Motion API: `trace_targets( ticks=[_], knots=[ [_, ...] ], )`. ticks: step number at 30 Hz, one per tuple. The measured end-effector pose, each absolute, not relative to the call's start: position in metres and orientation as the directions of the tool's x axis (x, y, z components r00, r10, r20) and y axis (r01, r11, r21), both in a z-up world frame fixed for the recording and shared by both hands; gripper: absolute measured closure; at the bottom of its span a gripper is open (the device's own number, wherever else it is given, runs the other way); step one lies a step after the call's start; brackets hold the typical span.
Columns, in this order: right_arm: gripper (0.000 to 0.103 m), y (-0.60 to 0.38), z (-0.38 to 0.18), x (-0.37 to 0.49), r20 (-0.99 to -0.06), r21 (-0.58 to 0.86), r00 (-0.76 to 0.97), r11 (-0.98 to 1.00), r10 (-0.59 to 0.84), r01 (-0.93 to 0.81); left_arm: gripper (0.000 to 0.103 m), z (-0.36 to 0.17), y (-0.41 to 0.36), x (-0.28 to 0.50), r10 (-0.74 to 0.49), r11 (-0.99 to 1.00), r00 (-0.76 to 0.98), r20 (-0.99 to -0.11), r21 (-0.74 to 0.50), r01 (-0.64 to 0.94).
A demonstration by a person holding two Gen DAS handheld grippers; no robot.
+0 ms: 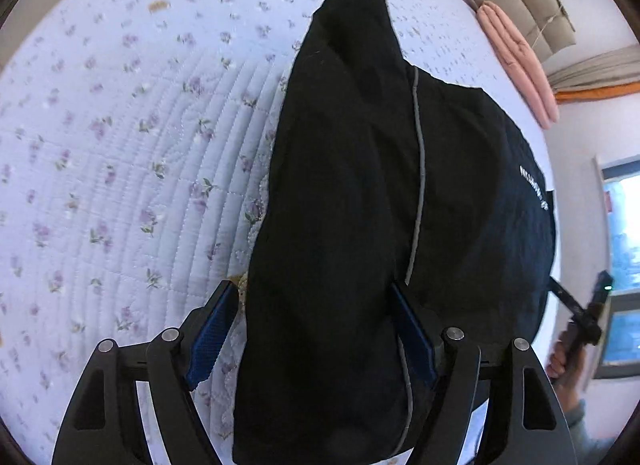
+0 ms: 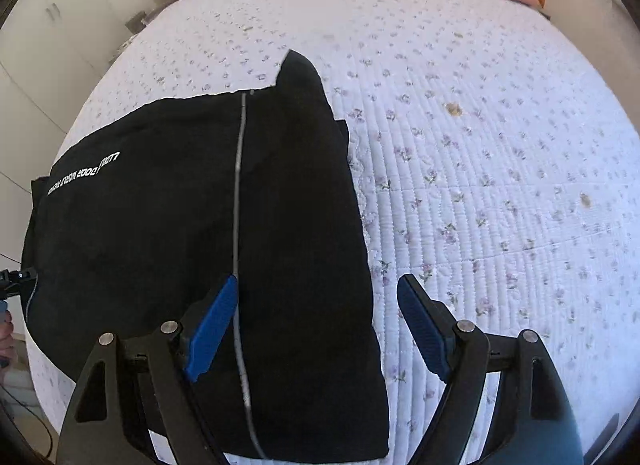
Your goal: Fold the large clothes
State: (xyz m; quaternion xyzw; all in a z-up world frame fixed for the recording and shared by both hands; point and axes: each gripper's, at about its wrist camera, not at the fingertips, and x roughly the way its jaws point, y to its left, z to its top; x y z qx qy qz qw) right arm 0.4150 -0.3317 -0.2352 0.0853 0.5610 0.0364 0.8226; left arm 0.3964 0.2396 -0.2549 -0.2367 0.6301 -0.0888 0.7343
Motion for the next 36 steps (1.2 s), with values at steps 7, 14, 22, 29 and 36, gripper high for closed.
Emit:
trace_targets(
  ticks=[7, 14, 22, 29, 36],
  knots=[
    [0.006, -0.358, -0.264, 0.435, -0.895, 0.342, 0.324, 0.938, 0.307, 0.056, 0.014, -0.276, 0.252, 0.410, -0.502, 0.842, 0.150, -0.852, -0.521, -0.139],
    [0.000, -0.381, -0.304, 0.451, -0.819, 0.548, 0.258, 0.832, 0.513, 0.088, 0.005, -0.299, 0.258, 0.410, -0.561, 0.811, 0.133, -0.817, -0.575, -0.111],
    [0.016, -0.388, -0.310, 0.461, -0.721, 0.678, 0.240, 0.734, 0.650, 0.047, 0.004, -0.298, 0.236, 0.442, -0.579, 0.803, 0.137, -0.803, -0.591, -0.069],
    [0.016, -0.369, -0.320, 0.478, -0.626, 0.772, 0.205, 0.635, 0.752, 0.031, 0.019, -0.298, 0.224, 0.460, -0.614, 0.776, 0.163, -0.772, -0.629, -0.054],
    [0.047, -0.360, -0.308, 0.467, -0.642, 0.746, 0.241, 0.665, 0.728, -0.023, 0.062, -0.279, 0.209, 0.459, -0.635, 0.755, 0.213, -0.743, -0.655, -0.030]
  ],
)
